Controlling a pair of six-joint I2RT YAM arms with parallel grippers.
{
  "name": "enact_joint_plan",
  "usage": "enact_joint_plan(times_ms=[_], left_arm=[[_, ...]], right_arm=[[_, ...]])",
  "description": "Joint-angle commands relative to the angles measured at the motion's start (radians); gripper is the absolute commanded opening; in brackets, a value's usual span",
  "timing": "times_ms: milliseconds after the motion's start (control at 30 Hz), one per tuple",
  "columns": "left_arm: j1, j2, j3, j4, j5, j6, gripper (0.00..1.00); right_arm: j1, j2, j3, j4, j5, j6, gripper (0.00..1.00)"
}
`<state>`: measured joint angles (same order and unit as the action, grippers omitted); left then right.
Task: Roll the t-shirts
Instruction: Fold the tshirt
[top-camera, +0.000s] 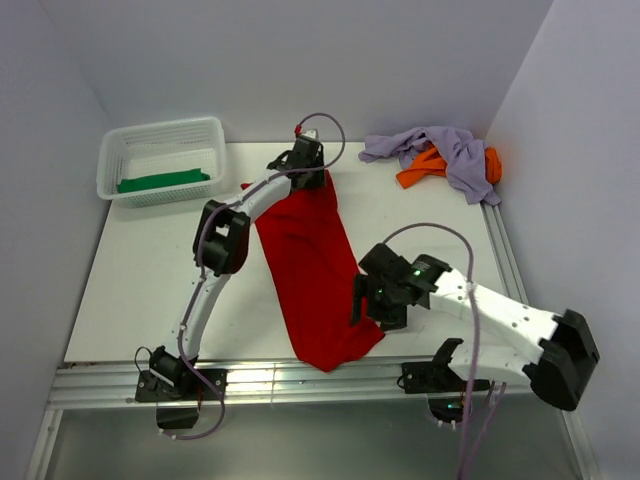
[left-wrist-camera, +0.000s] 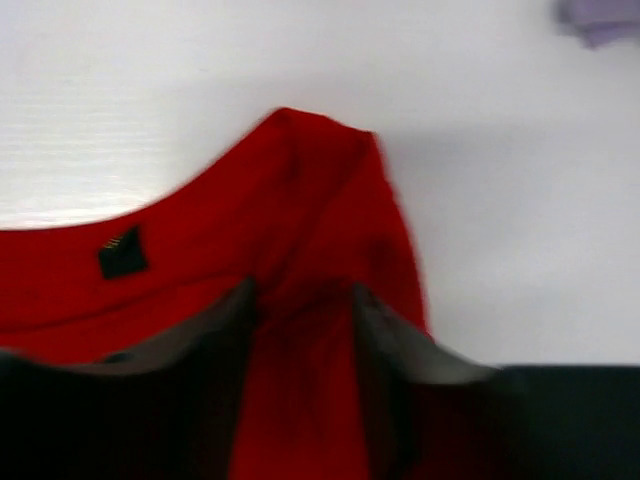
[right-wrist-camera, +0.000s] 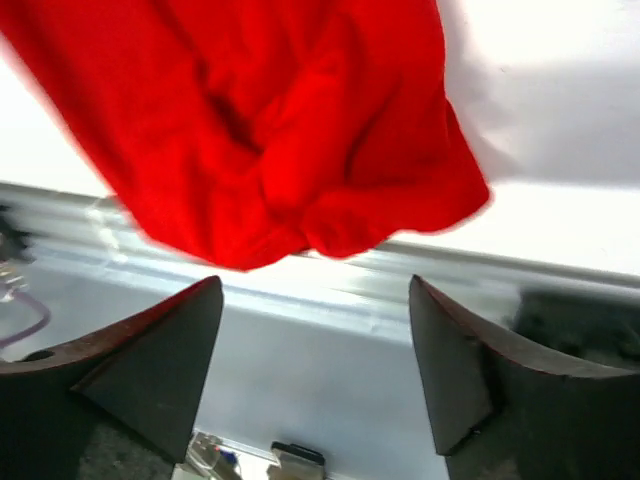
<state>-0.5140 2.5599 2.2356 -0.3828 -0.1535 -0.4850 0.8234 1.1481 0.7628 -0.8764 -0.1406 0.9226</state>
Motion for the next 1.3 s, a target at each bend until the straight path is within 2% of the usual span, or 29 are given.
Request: enact_joint_plan(times_ms=[0, 100, 267, 333, 433, 533, 567, 633, 667, 700, 800, 1067, 1267], left_arm=[[-0.017, -0.099, 0.041, -0.004, 0.111, 0.045, 0.53], [0.002, -0.242, -0.042, -0.005, 0.144, 0.045, 0.64], [0.040, -0.487, -0.151, -0.080, 0.135, 0.043, 0.67], [0.064, -0.544, -0.209, -0.163, 0.114, 0.001, 0.67], [0.109, -0.659, -0.362, -0.231, 0.104, -0.075, 0.66], [0.124, -0.847, -0.646, -0.127, 0.098, -0.130, 0.66], [0.126, -0.872, -0.710, -0.105, 0.104, -0.142, 0.66], [0.131, -0.917, -0.852, -0.061, 0.100, -0.193, 0.66], [0.132, -0.926, -0.893, -0.041, 0.107, -0.205, 0.66], [0.138, -0.934, -0.965, -0.012, 0.114, -0.219, 0.66], [0.146, -0.946, -1.050, 0.094, 0.127, -0.245, 0.66], [0.163, -0.782, -1.002, 0.214, 0.140, -0.247, 0.68], [0.196, -0.663, -0.946, 0.252, 0.131, -0.250, 0.67]], right_arm=[[-0.024, -0.097, 0.156, -0.156, 0.091, -0.036, 0.83], [-0.128, -0.077, 0.232, -0.130, 0.084, -0.128, 0.78], [-0.262, 0.088, 0.299, 0.087, 0.055, -0.266, 0.67], [-0.299, 0.197, 0.355, 0.148, 0.046, -0.298, 0.62], [-0.392, 0.370, 0.469, 0.260, -0.022, -0.346, 0.59], [-0.469, 0.571, 0.645, 0.306, -0.070, -0.379, 0.57], [-0.489, 0.622, 0.744, 0.309, -0.073, -0.404, 0.57], [-0.501, 0.763, 0.843, 0.303, -0.102, -0.424, 0.57], [-0.507, 0.807, 0.931, 0.295, -0.117, -0.445, 0.57], [-0.517, 0.884, 0.970, 0.294, -0.123, -0.455, 0.57], [-0.533, 0.997, 1.069, 0.323, -0.191, -0.467, 0.57], [-0.567, 1.217, 1.266, 0.341, -0.274, -0.447, 0.58], [-0.567, 1.314, 1.313, 0.376, -0.287, -0.406, 0.58]])
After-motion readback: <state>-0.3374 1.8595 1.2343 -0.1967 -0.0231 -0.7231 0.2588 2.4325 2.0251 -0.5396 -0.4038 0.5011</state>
